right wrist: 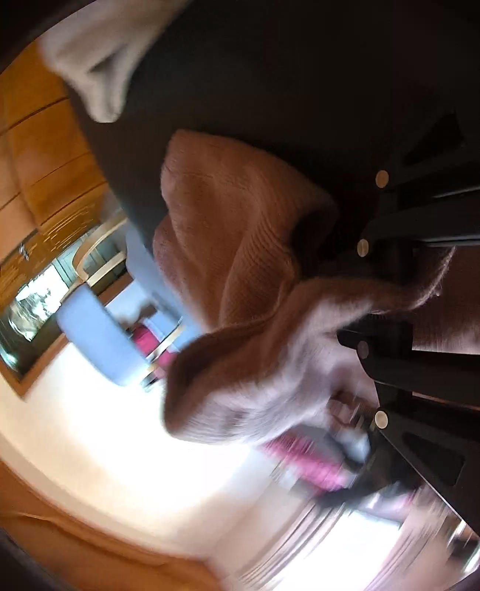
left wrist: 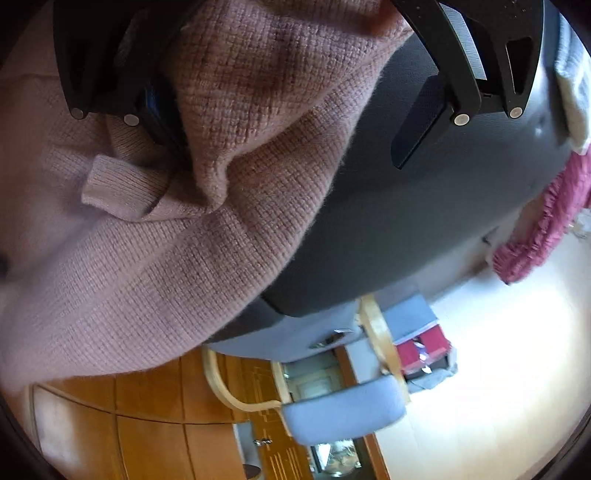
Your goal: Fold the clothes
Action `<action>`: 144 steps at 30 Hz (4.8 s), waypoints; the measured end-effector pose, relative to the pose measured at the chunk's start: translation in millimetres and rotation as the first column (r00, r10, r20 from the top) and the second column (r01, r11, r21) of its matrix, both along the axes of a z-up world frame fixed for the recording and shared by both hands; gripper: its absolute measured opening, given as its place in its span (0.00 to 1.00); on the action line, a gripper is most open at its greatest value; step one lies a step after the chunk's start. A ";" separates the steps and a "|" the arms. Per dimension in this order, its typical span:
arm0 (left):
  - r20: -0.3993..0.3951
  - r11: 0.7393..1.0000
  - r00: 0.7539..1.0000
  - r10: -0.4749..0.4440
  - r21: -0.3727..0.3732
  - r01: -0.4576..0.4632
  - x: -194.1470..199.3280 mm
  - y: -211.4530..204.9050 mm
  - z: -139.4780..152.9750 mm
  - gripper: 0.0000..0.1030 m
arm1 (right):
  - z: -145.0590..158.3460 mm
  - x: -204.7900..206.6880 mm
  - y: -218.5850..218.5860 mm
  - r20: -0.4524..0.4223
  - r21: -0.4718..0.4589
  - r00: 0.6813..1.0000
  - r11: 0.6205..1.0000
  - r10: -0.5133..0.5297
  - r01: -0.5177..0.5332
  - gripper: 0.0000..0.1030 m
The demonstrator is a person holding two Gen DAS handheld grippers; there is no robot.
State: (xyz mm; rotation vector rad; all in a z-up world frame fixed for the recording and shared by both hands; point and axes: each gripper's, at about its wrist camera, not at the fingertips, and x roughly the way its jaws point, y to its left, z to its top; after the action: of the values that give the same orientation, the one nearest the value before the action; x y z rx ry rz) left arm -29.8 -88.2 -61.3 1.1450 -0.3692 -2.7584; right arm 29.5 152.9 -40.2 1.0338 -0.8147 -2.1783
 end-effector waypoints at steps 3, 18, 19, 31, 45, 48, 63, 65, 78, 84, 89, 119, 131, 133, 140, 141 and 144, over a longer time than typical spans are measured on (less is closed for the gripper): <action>-0.004 1.000 1.000 0.008 -0.007 -0.008 -1.0 -3.0 -2.0 1.00 | 6.0 -1.8 4.4 -0.001 -0.187 0.999 0.981 0.042 -0.041 0.08; -0.107 0.999 0.994 0.030 -0.017 -0.032 40.9 -12.1 40.0 0.66 | 23.3 -23.7 -18.6 -0.049 -0.464 0.991 0.876 0.121 -0.130 0.07; -0.118 0.999 0.992 0.045 0.002 -0.045 43.2 -17.6 44.8 0.66 | 24.5 -26.1 -17.6 -0.051 -0.475 0.992 0.870 0.120 -0.129 0.07; -0.027 0.986 0.997 0.070 0.156 -0.065 67.9 -60.3 39.0 0.35 | 70.1 -22.8 -15.3 -0.146 -0.515 0.979 0.834 0.143 -0.199 0.07; -0.047 0.910 0.994 -0.100 0.400 0.110 101.0 -42.1 46.3 0.73 | 53.8 -24.6 -20.8 -0.110 -0.524 0.982 0.830 0.155 -0.190 0.07; -0.030 0.901 0.996 -0.078 0.425 0.083 95.8 -46.3 44.1 0.75 | 50.8 -25.9 -17.2 -0.106 -0.526 0.983 0.830 0.152 -0.185 0.07; 0.000 0.964 0.998 -0.070 0.257 0.068 93.6 -23.7 14.4 0.12 | 32.3 -34.0 -19.0 -0.070 -0.542 0.984 0.822 0.164 -0.176 0.07; -0.047 0.969 0.998 -0.045 0.243 0.055 98.9 -26.7 20.6 0.11 | 31.5 -33.5 -19.0 -0.070 -0.541 0.984 0.823 0.163 -0.174 0.07; -0.363 0.960 0.932 0.025 0.267 0.078 110.9 -80.4 146.9 0.10 | 80.4 -47.2 -23.5 -0.147 -0.546 0.971 0.804 0.187 -0.237 0.07; -0.438 0.957 0.899 0.012 0.267 0.117 111.5 -97.8 207.5 0.10 | 148.6 -54.9 -20.4 -0.250 -0.521 0.954 0.808 0.164 -0.275 0.07; -0.499 0.967 0.866 0.026 0.232 0.105 105.8 -109.5 256.4 0.09 | 207.5 -62.2 -16.2 -0.323 -0.494 0.937 0.820 0.134 -0.288 0.07; 0.079 0.950 0.995 -0.061 0.312 0.033 55.4 -67.7 21.2 0.16 | 71.6 -42.2 65.0 0.009 -0.145 0.990 0.980 -0.139 0.139 0.31; 0.195 0.899 0.981 0.018 0.426 -0.101 88.6 -60.6 -3.3 0.70 | 28.2 14.9 36.8 -0.003 0.005 1.000 1.000 0.017 -0.017 0.50; 0.172 0.902 0.983 0.058 0.412 -0.126 94.2 -61.6 -1.4 0.70 | 22.1 7.8 26.4 0.026 0.050 1.000 0.999 0.015 -0.016 0.50; 0.149 0.881 0.988 -0.027 0.471 -0.047 71.3 -37.9 -2.3 0.71 | -0.2 -1.1 -20.3 0.070 0.198 0.995 0.977 0.069 -0.082 0.52; 0.133 0.891 0.990 -0.050 0.454 -0.016 69.4 -30.4 -1.8 0.54 | -4.2 0.1 -27.8 0.066 0.222 0.995 0.971 0.080 -0.093 0.50; 0.102 0.894 0.986 -0.129 0.442 0.072 69.4 -17.2 8.8 0.11 | -3.9 4.5 -34.7 0.027 0.246 0.995 0.965 0.092 -0.096 0.28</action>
State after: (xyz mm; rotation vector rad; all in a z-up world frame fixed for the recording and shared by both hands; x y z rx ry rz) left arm 39.6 -105.4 -52.5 1.4407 0.2053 -2.9550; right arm 34.0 118.2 -44.1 1.1860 -0.4972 -2.2314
